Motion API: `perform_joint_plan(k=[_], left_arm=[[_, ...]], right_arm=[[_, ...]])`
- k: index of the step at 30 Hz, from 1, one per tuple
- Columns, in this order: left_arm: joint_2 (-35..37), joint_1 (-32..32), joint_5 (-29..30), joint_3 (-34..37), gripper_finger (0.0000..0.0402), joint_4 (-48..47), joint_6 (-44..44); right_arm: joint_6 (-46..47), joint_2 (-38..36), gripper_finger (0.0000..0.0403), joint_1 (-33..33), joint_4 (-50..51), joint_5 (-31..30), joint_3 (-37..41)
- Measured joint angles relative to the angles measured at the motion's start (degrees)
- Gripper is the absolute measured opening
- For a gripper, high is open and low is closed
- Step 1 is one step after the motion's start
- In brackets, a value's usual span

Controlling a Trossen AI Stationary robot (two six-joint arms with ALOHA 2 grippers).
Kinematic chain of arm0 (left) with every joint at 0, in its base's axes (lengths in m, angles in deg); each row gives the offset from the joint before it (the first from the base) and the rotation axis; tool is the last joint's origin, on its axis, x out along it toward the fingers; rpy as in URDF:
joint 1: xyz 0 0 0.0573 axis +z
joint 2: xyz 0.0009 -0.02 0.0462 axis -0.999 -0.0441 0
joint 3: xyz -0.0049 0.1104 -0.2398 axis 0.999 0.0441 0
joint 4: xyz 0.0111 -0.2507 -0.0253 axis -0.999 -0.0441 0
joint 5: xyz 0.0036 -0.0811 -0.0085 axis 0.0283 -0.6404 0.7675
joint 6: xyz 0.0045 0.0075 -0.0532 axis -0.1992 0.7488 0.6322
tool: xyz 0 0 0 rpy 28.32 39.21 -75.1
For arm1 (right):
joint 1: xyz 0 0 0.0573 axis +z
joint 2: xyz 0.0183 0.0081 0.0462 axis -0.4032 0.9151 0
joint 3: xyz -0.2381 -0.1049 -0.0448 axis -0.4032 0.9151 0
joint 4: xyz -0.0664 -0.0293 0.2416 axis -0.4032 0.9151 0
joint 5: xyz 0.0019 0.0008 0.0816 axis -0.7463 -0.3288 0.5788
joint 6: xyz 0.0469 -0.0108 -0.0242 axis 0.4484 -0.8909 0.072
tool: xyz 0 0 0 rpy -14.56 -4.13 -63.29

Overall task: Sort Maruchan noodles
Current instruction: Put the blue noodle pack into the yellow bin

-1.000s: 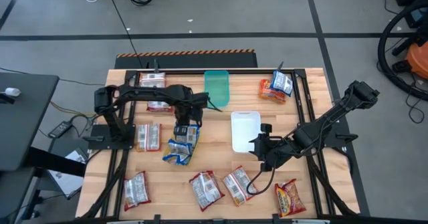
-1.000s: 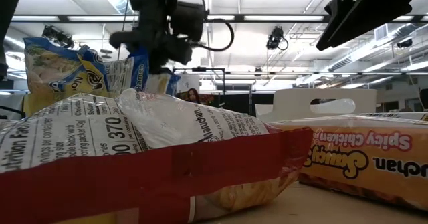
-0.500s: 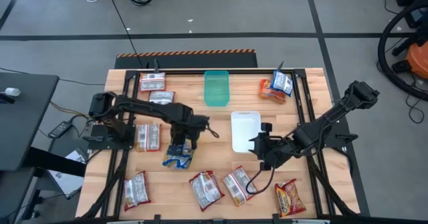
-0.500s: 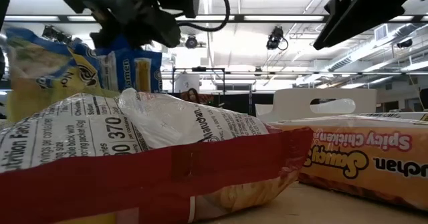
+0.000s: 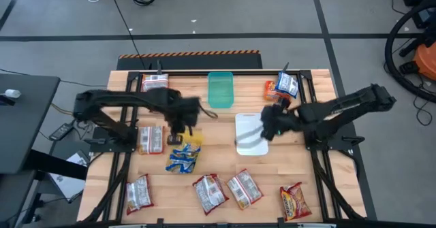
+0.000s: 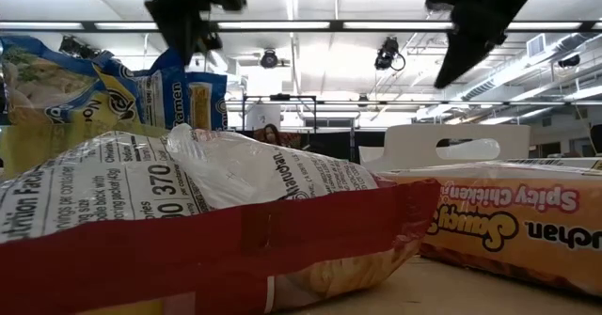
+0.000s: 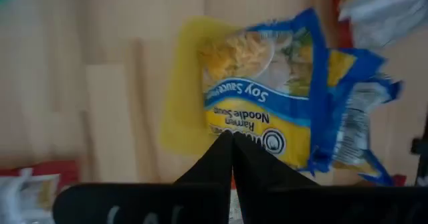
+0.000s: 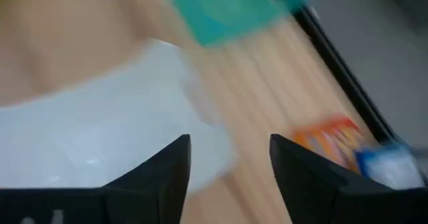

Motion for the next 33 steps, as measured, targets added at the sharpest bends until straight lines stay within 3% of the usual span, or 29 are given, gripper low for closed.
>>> perform_joint_plan(k=[6, 11, 18, 23, 33], left_arm=[[10.2, 1.9, 0.6, 0.1, 0.0018, 10.8, -0.3], [15.6, -0.1, 0.6, 2.3, 0.0018, 16.7, -0.5], [21.8, -4.2, 0.6, 7.4, 0.0018, 19.1, -0.5], [25.1, -3.7, 2.0, 11.9, 0.0018, 22.6, -1.8], [26.0, -2.9, 2.4, 15.7, 0.0018, 25.6, -1.7]], right_arm=[[-12.5, 1.5, 0.0250, -19.5, 7.2, 0.5, 0.0], [-22.4, 3.8, 0.0255, -30.5, 10.2, 0.1, 0.4], [-23.1, 2.3, 0.0235, -39.0, 8.6, 1.9, 7.6], [-25.1, 3.2, 0.0236, -42.7, 2.2, 2.4, 11.3], [-30.1, 10.0, 0.0209, -51.1, -1.8, 3.5, 11.6]])
